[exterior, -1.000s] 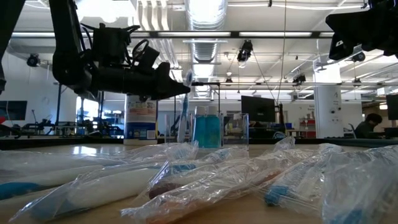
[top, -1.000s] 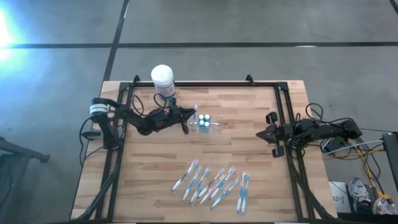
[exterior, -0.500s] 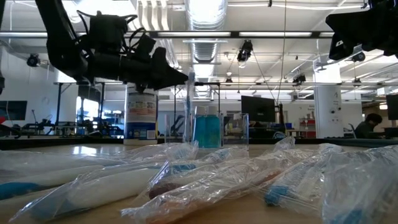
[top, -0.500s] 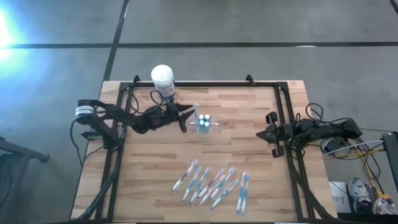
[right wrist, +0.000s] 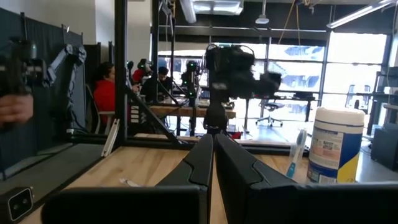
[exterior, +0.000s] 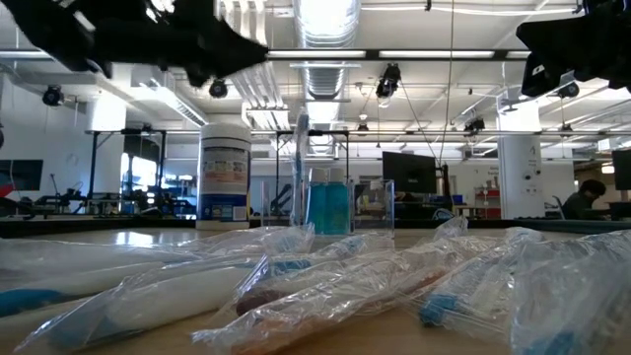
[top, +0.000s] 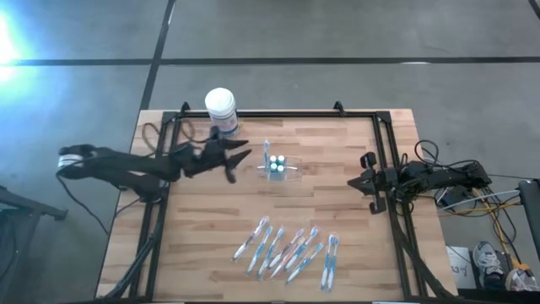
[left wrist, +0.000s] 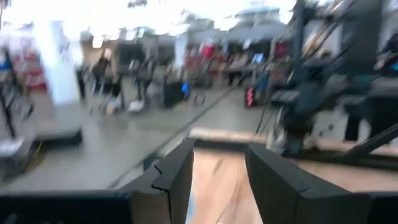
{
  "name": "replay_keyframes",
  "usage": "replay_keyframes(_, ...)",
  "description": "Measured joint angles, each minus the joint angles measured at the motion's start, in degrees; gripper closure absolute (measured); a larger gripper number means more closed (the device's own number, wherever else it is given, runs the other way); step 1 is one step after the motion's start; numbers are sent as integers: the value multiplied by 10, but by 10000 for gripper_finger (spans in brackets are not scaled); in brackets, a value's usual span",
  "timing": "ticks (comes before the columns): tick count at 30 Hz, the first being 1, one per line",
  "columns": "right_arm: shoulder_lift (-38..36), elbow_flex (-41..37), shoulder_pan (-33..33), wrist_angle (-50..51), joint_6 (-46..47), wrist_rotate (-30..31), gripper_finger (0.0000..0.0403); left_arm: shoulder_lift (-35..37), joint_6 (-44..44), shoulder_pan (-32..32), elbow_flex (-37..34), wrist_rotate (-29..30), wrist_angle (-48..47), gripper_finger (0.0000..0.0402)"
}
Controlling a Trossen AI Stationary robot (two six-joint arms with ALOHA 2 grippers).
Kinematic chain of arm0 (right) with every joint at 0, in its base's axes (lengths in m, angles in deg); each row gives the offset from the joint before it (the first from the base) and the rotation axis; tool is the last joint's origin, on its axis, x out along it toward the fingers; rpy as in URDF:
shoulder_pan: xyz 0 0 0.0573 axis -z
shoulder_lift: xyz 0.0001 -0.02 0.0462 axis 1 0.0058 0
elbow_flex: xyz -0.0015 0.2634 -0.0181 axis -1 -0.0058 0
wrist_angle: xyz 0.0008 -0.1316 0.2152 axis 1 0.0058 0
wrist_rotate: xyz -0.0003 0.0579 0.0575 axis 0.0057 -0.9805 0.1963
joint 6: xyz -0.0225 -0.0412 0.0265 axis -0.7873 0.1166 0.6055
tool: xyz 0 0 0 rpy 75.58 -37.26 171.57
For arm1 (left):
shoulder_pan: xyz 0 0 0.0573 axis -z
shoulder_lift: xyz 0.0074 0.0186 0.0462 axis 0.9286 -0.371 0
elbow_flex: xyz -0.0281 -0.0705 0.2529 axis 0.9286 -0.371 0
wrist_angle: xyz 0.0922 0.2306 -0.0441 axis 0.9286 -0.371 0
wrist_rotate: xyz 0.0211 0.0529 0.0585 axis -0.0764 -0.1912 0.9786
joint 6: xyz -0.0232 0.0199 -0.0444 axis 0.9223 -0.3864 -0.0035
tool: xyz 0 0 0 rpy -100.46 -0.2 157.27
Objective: Pick & Place toothbrushing station
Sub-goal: Put the blue toothbrush into the transparent bin organizer
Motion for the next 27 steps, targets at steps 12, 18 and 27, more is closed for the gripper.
replay_keyframes(12,0,0,0,12,18,0,390,277,-72,83,-57,-37,-237,335)
replay_keyframes(18,0,0,0,12,14,0,390,345,-82,80,-95,-93,-249,394)
replay_keyframes(27,0,0,0,11,11,0,390,435,-66,77,-179,-78,-226,399)
